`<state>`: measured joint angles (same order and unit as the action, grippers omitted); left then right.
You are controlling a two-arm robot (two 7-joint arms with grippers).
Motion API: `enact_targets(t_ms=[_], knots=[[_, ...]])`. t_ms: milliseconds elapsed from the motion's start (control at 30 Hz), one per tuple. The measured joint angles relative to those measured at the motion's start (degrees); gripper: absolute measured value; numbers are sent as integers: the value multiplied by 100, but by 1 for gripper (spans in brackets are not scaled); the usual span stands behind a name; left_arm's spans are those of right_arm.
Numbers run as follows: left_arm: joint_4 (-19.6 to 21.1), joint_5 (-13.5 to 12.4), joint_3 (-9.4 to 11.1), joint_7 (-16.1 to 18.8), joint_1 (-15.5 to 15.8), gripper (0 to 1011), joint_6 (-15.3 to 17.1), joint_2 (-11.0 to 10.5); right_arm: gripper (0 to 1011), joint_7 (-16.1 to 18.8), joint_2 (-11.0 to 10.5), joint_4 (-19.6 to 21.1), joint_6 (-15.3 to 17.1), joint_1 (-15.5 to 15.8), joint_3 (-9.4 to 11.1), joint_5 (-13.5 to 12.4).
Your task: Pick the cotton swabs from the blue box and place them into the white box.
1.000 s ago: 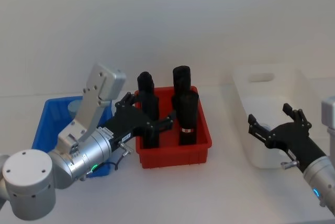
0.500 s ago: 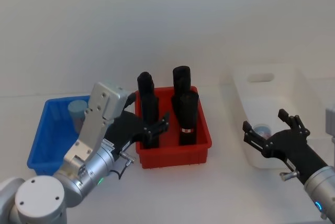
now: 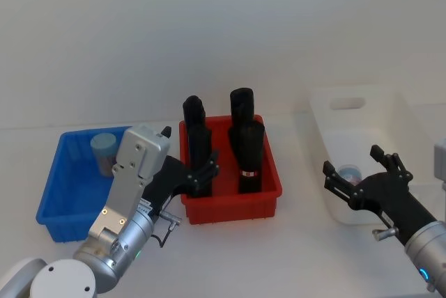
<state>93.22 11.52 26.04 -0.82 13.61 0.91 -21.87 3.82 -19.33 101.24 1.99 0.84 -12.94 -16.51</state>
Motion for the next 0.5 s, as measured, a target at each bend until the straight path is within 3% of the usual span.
enact_targets(t_ms=[500], knots=[[0, -6, 0, 21, -4, 1004, -14, -2, 1001, 0, 0, -1, -4, 0, 0, 4]])
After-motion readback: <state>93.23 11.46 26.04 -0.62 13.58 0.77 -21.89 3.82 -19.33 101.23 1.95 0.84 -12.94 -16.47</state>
